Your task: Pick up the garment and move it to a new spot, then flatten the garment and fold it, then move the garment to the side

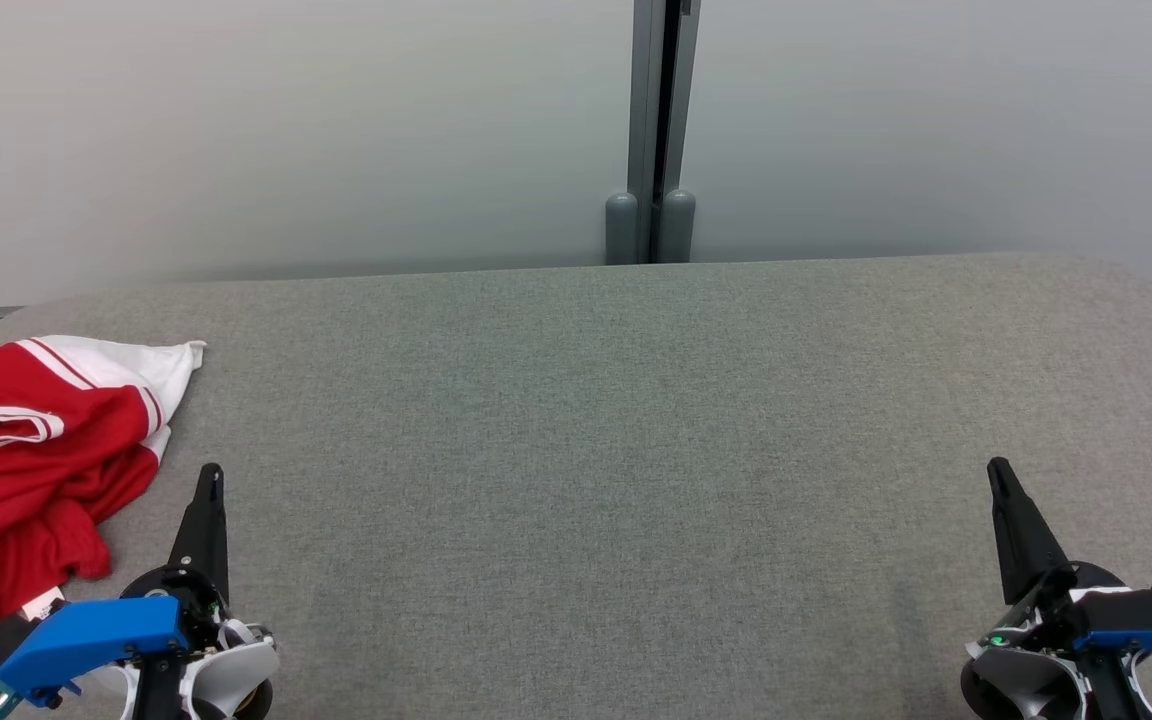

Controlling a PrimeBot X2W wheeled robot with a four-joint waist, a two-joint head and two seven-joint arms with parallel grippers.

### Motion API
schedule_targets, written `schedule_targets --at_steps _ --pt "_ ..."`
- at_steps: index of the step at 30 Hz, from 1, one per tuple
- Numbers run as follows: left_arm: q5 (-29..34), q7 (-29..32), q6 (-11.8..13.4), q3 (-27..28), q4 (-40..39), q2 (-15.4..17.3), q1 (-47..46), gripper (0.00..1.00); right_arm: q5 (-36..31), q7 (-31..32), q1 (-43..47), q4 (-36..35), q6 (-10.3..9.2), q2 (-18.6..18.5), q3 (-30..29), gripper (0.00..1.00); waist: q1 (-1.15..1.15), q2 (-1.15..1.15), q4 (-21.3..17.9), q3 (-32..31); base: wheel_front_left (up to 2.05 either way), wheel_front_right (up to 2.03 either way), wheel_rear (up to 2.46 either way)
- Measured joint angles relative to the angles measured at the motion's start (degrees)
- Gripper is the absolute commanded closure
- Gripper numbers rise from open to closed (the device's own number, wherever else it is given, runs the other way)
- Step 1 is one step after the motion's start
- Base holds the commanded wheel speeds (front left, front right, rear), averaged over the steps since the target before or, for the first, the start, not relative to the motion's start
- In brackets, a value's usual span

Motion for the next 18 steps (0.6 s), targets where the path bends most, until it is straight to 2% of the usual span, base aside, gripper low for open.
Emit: schedule_targets --at_steps 18 --pt "0.0 0.0 0.0 0.0 0.0 0.0 0.0 1.0 0.0 0.0 0.0 0.0 0.0 0.0 0.0 1.0 0.0 0.0 0.0 0.0 0.0 0.0 0.0"
